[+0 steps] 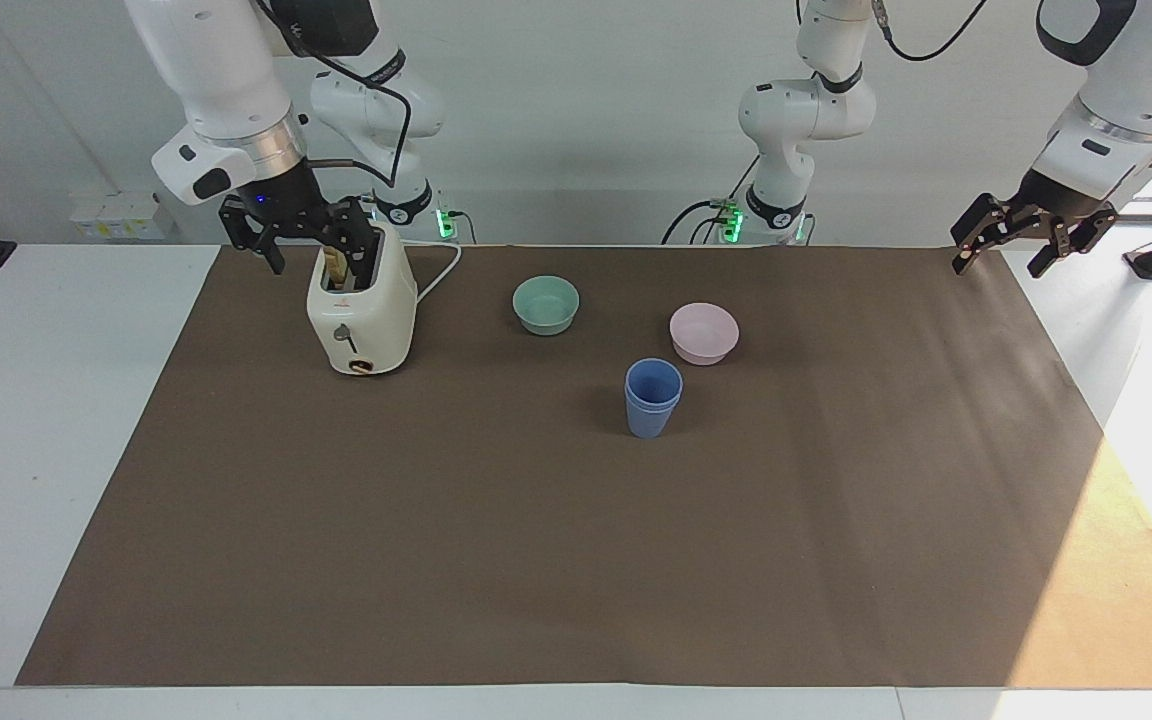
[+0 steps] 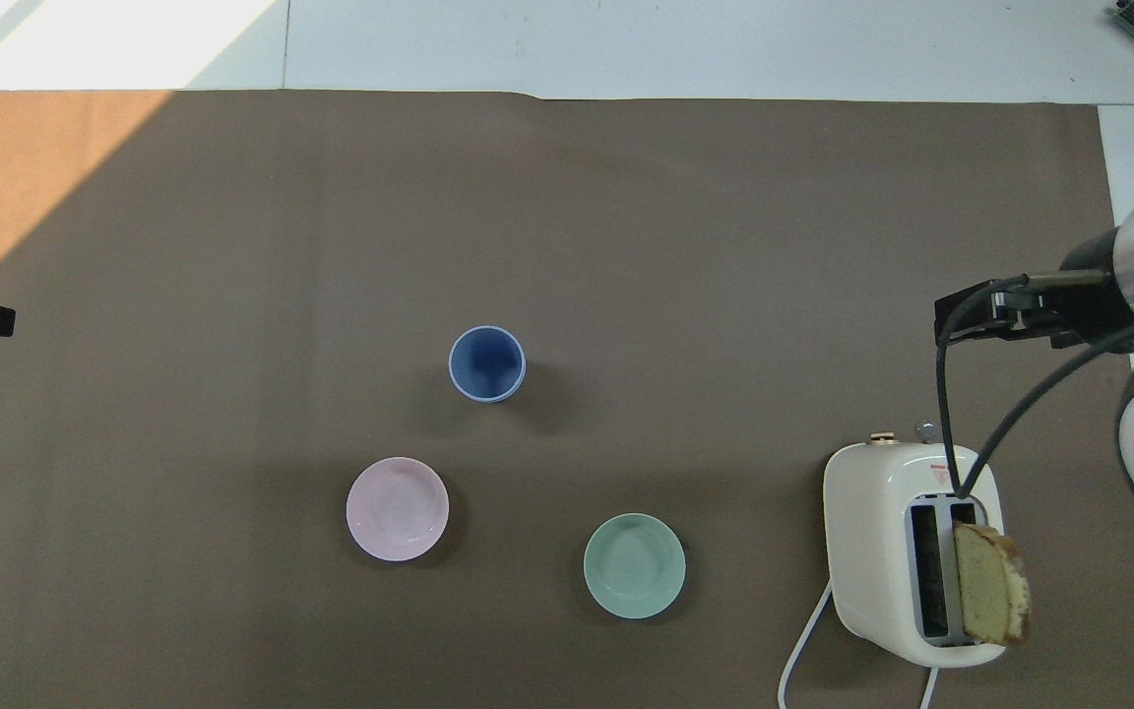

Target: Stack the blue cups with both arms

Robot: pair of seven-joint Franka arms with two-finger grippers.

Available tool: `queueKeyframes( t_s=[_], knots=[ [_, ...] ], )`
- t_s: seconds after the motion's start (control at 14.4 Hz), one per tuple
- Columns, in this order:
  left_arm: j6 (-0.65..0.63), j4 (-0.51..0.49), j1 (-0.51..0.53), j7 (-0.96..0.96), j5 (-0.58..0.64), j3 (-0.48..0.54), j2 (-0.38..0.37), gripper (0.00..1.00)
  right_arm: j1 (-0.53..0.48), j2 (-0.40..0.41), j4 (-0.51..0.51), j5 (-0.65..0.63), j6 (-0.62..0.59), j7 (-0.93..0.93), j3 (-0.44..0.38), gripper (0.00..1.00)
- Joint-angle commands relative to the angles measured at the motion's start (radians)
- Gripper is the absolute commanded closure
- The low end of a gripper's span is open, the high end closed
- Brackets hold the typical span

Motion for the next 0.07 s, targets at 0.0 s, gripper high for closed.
queueKeyframes(
  t_s=[0.0],
  knots=[
    [-0.019,0.000,-0.007,-0.010,-0.004,0.006,-0.012,0.00,-0.016,-0.028,-0.033,0.015,0.022,-0.029,0.002,0.00]
  ],
)
